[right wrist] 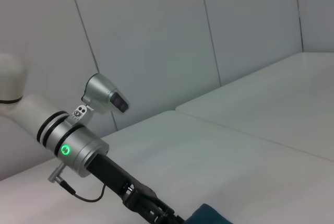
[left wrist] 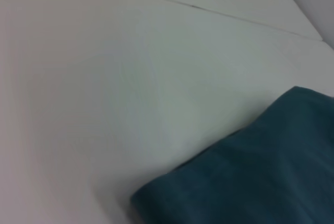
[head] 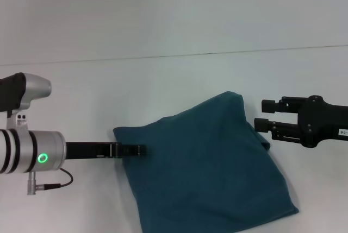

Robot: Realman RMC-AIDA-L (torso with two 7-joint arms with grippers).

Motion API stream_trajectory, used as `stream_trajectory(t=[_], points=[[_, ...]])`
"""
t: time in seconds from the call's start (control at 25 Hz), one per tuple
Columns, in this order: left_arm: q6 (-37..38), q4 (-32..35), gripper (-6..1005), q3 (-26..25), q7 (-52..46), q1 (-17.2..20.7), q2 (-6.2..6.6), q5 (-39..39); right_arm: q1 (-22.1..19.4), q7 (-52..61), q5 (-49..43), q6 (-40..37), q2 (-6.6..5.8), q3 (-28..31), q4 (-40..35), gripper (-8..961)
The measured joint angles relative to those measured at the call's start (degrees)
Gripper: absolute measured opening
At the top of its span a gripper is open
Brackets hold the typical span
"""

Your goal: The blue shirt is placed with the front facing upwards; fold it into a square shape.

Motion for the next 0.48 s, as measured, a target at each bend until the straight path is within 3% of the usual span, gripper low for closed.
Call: stream_trajectory(t=[0.48], points=[[-0.25,0.27,751,1.65,0.66,-0.7,-0.03,0.01,-0.07,0.0,0.05,-0.01,0.0,0.07,-0.16,600]])
